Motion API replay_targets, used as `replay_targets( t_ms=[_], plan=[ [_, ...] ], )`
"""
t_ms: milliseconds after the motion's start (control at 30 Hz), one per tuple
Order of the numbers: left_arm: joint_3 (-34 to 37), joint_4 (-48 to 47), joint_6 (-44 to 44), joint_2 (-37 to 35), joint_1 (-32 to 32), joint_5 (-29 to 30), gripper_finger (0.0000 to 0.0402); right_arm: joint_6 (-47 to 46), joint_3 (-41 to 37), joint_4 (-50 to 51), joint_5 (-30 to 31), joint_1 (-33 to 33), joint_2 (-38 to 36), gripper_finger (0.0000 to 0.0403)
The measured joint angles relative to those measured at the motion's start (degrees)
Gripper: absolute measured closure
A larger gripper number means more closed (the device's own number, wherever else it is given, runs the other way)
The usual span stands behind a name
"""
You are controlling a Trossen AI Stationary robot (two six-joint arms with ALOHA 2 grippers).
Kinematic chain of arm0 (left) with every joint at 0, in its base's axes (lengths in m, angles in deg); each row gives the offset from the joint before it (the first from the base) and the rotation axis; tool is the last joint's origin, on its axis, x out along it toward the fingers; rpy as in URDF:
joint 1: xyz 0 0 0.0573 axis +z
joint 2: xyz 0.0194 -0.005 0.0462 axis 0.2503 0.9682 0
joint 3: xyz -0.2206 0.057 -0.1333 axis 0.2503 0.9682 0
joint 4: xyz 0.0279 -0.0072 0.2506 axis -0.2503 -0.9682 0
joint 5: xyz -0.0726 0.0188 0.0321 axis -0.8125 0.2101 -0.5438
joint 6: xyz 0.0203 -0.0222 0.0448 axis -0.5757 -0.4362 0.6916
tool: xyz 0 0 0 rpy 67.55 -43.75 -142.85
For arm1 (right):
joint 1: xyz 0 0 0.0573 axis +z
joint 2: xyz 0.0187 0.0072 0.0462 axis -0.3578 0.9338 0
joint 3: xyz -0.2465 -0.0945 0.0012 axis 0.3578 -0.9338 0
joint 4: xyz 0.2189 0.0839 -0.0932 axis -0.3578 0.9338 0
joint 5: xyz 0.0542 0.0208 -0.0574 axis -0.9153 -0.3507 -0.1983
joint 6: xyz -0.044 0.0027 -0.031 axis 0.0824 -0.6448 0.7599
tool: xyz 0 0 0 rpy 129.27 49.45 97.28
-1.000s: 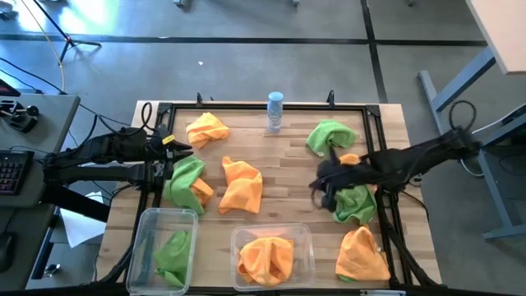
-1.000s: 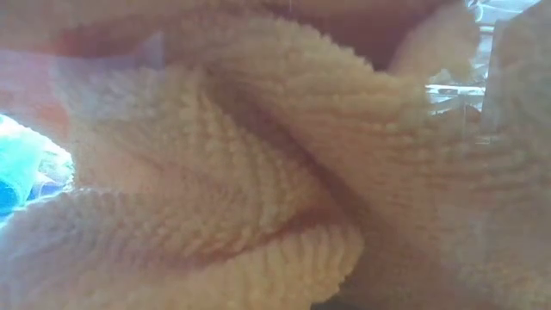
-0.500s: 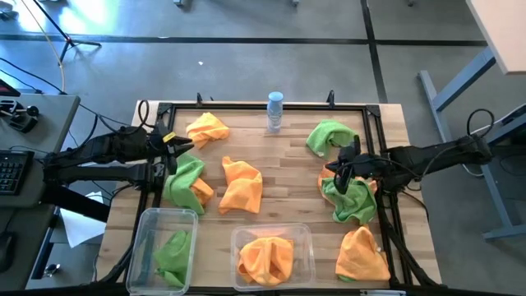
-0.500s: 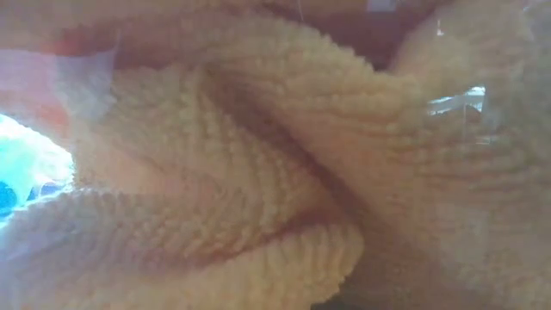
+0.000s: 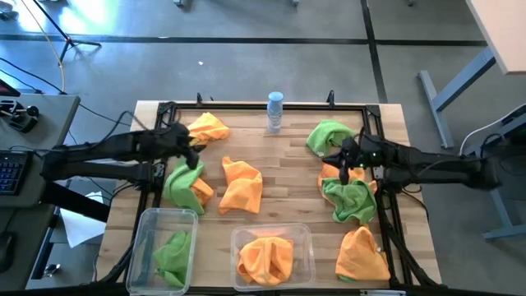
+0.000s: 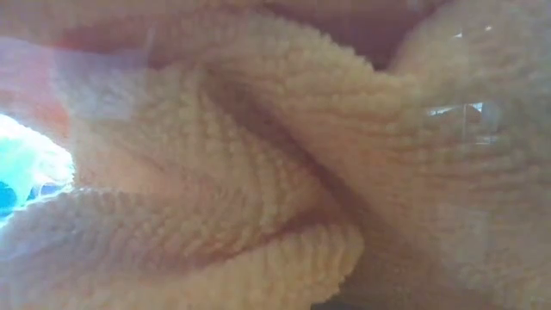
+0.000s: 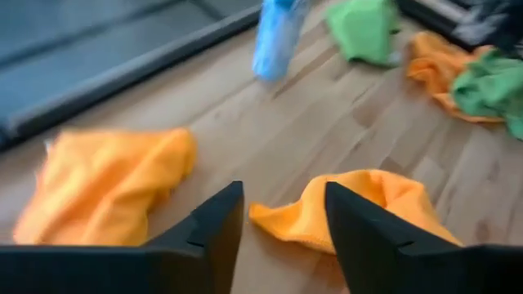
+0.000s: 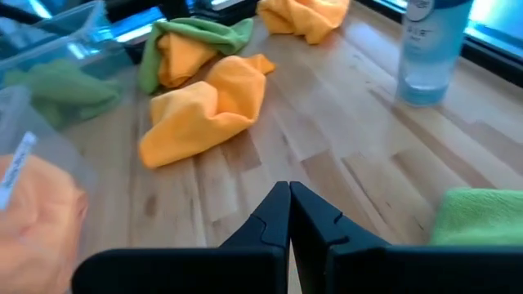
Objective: Sort microfiber towel by color & place in baskets
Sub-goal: Put the orange microfiber towel into the right transparent bin
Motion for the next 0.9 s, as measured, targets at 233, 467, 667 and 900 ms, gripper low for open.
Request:
replay_targets(
  t_ms=[233,467,667,900],
  plan=[
    [-2.4,0.3,-4.0,12.9,4.8,-0.4,0.0163,6.5,0.0,0.0,-11.3,-9.4,0.1,0.0403],
    [-11.1,-4.0,-2.5,26.0,14.3,0.4,0.0156,8.2,0.0,0.0,-18.7,-15.0,0.1,0.0403],
    [-18.7,-13.4,-2.2,37.8,24.0,-4.9,0.0156,8.2,0.0,0.0,-19.4,-16.0,0.1,0.0403],
    [-20.1,-15.1,0.3,47.1,28.3,-10.6,0.0156,6.9,0.0,0.1,-19.5,-16.0,0.1,0.0403]
  ],
)
